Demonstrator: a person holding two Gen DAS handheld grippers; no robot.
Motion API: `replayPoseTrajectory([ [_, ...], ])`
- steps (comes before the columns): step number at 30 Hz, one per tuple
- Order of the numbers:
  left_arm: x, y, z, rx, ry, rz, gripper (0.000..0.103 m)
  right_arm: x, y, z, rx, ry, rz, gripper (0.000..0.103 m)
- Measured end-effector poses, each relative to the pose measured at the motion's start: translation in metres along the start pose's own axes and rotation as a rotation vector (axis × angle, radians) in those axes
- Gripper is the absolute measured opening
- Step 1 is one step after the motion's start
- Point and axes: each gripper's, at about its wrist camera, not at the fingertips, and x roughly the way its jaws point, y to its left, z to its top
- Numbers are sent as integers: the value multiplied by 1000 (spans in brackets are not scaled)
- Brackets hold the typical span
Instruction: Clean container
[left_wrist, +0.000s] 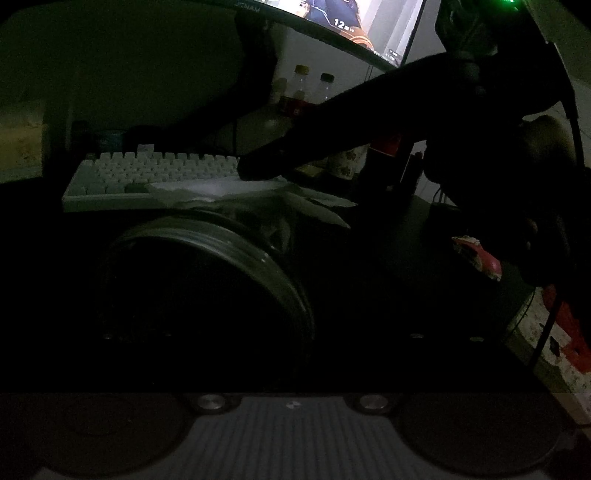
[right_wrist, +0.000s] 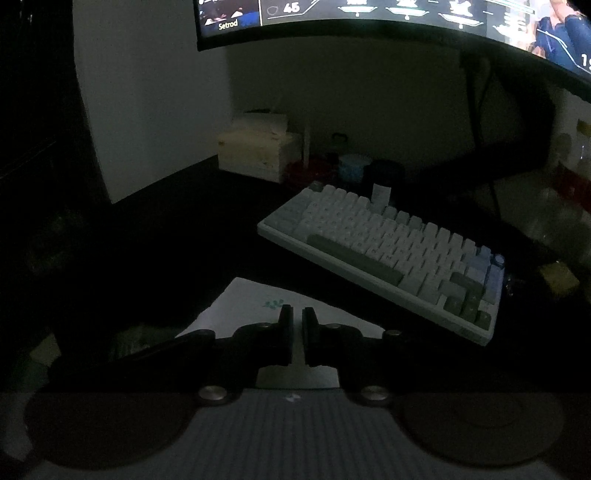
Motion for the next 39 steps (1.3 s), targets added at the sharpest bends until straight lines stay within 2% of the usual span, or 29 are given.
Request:
replayPoseTrajectory([
  [4,13,-3,4,7,3,9,84,-1,1,-1,-1,-1,-2,9],
  [10,10,-7,1,11,4,5,84,-4,0,-3,-7,-1,8,9],
  [14,17,-4,1,10,2,1,84,-12,13,-5,-41,-1,82,9],
  [18,17,-4,1,3,-4,-1,84,-13,8,-3,-27,22,139,9],
  [19,17,-4,1,3,-3,-1,84,-12,3,-2,-9,29,131,9],
  [24,12,-2,1,2,-5,-4,84,-2,-22,0,33,59,-23,9],
  [27,5,-3,-2,0,-6,-4,84,-1,-22,-1,51,52,-35,9],
  [29,2,-5,-3,4,-8,1,84,-5,-17,-1,48,40,13,9],
  [31,-1,-8,-6,9,-11,7,84,-9,-8,-1,44,33,106,9],
  [34,-8,-15,-10,9,-27,29,71,-12,9,-1,-9,22,153,9],
  [35,-11,-17,-13,6,-38,37,52,-12,13,0,-24,19,151,9],
  [37,-14,-16,-14,-9,-69,41,24,-12,14,0,-28,17,150,9],
  [39,-18,-12,-14,-34,-108,5,13,-12,10,0,-10,19,159,9],
])
